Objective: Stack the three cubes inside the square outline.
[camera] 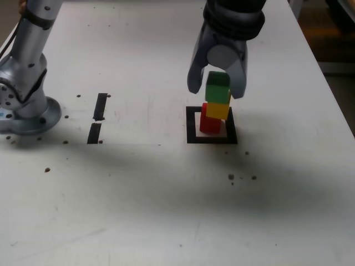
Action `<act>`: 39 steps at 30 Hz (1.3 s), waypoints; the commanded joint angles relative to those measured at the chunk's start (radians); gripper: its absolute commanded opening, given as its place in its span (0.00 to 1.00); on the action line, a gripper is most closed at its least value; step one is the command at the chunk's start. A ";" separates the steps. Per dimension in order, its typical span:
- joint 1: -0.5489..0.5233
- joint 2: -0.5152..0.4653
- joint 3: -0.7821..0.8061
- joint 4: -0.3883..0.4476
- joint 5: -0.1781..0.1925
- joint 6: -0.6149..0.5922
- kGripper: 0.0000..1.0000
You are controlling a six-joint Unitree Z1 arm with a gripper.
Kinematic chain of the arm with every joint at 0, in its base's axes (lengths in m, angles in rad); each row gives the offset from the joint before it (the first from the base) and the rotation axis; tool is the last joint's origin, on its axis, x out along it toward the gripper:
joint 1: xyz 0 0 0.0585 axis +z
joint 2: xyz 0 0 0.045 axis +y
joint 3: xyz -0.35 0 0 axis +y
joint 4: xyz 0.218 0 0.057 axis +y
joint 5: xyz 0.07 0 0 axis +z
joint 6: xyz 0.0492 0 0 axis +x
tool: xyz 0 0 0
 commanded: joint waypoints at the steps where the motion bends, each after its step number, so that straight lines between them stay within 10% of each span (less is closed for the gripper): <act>1: 0.003 -0.002 -0.001 0.013 -0.004 0.000 0.97; 11: 0.000 -0.075 0.008 0.016 0.002 -0.008 1.00; 22: 0.001 -0.625 0.409 0.010 0.023 -0.056 0.99; 39: 0.157 -0.648 0.900 -0.234 -0.040 0.004 1.00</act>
